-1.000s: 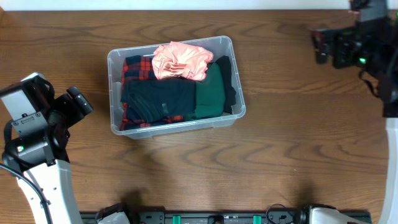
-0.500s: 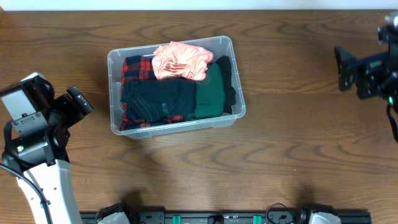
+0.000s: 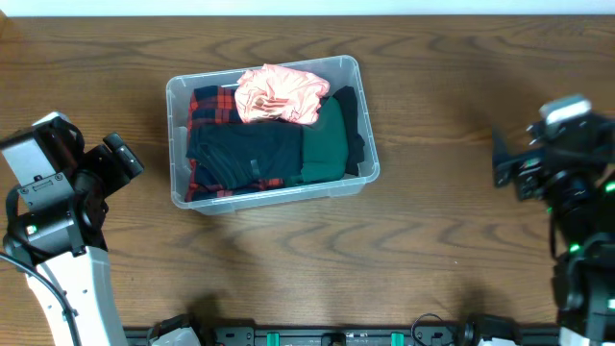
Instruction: Pack container
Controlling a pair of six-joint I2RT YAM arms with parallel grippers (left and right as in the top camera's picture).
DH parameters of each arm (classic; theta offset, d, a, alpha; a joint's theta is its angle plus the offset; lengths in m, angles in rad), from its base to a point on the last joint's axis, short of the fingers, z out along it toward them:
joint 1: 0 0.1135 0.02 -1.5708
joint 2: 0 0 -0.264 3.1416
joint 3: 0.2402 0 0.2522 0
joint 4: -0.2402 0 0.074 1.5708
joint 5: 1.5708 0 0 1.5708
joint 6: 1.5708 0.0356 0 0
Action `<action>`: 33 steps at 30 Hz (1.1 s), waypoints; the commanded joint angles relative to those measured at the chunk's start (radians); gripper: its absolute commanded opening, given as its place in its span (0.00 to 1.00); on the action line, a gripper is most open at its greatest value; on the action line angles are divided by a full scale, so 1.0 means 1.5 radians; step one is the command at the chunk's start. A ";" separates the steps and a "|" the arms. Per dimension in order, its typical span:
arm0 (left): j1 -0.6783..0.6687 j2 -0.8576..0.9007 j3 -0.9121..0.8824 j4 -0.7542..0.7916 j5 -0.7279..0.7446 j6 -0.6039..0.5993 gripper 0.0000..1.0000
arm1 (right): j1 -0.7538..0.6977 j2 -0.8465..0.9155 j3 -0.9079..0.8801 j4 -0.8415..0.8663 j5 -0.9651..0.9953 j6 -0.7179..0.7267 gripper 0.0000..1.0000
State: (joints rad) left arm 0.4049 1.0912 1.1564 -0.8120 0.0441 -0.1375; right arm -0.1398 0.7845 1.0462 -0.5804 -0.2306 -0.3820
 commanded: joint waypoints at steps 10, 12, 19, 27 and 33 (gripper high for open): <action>0.004 -0.001 0.009 -0.002 -0.010 -0.002 0.98 | 0.015 -0.243 -0.291 0.026 0.017 0.130 0.99; 0.004 -0.001 0.009 -0.002 -0.010 -0.002 0.98 | 0.028 -0.285 -0.323 0.026 0.020 0.136 0.99; 0.004 0.000 0.009 -0.002 -0.010 -0.002 0.98 | 0.092 -0.422 -0.426 0.026 0.084 0.200 0.99; 0.004 0.000 0.009 -0.002 -0.010 -0.002 0.98 | 0.089 -0.517 -0.522 0.054 0.083 0.206 0.99; 0.004 0.000 0.009 -0.002 -0.010 -0.002 0.98 | 0.090 -0.520 -0.581 0.101 0.082 0.215 0.99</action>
State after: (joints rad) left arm 0.4049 1.0912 1.1564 -0.8120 0.0444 -0.1375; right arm -0.0139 0.0143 0.2111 -0.4473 -0.1165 -0.0826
